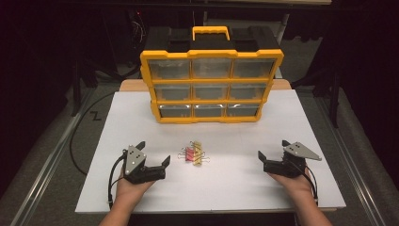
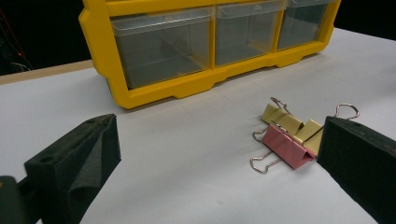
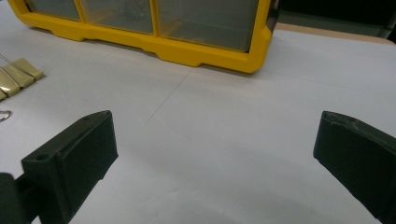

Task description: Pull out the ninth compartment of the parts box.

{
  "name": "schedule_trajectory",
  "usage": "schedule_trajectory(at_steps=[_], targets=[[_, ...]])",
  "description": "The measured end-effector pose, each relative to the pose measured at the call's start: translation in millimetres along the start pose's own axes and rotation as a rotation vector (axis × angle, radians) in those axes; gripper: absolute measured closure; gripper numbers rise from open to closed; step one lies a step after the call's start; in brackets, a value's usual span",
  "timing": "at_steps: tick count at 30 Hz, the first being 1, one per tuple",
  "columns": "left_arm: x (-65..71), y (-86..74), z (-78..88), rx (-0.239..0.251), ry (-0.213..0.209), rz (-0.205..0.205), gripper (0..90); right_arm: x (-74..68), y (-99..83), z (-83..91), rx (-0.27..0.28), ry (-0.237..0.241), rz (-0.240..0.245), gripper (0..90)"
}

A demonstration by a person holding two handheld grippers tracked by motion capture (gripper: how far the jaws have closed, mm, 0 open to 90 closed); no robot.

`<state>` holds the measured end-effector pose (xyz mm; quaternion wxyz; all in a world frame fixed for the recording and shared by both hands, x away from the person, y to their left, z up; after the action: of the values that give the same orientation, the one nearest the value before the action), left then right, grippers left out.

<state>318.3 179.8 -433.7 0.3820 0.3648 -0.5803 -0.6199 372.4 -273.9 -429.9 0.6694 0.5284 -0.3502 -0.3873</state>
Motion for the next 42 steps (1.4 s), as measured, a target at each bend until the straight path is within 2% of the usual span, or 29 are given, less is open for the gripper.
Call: schedule_trajectory(at_steps=[2,7,11,13,18,24,32,35,38,42], targets=[[-0.2,-0.3,-0.3,-0.005,0.000,0.010,0.3,-0.3,2.4,-3.7,0.004,-0.008,0.020,0.8],[-1.3,-1.3,-1.6,-0.025,-0.006,0.016,0.3,0.9,9.1,-14.9,-0.009,-0.007,0.026,0.9],[-1.4,-1.3,-1.5,-0.027,-0.008,0.013,0.3,2.3,9.5,-23.1,-0.040,-0.005,0.024,0.8],[-1.7,-0.6,-1.1,-0.030,-0.008,0.016,0.3,2.8,10.8,-27.5,-0.041,-0.005,0.010,0.8],[-2.6,-0.5,-0.9,-0.030,-0.003,0.019,0.3,1.8,17.5,-40.8,-0.039,-0.019,0.012,0.9],[-3.9,-0.7,0.3,-0.043,-0.011,0.019,0.3,3.5,25.9,-58.2,-0.035,-0.037,0.035,0.9],[-6.3,-0.4,1.0,-0.032,0.004,0.030,0.3,10.2,29.5,-78.6,-0.056,-0.073,0.039,0.9],[-7.1,0.1,1.8,-0.027,0.014,0.036,0.3,12.0,31.1,-86.4,-0.062,-0.085,0.065,0.9],[-7.7,0.8,2.7,-0.021,0.022,0.040,0.3,13.3,32.0,-93.3,-0.071,-0.087,0.076,0.9],[-8.5,1.2,3.9,-0.024,0.012,0.049,0.3,15.0,34.4,-101.3,-0.075,-0.083,0.078,0.9]])
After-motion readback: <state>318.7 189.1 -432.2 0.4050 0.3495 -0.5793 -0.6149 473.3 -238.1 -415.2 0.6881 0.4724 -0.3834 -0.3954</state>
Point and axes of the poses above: each handheld gripper's, and its own axes: z roughly backward along the jaws, y roughly out of its top, x roughly to its right, the point moved 1 cm from there along -z, roughly forward along the jaws, and after that the axes turned 13 degrees about x, right-handed, at the moved point
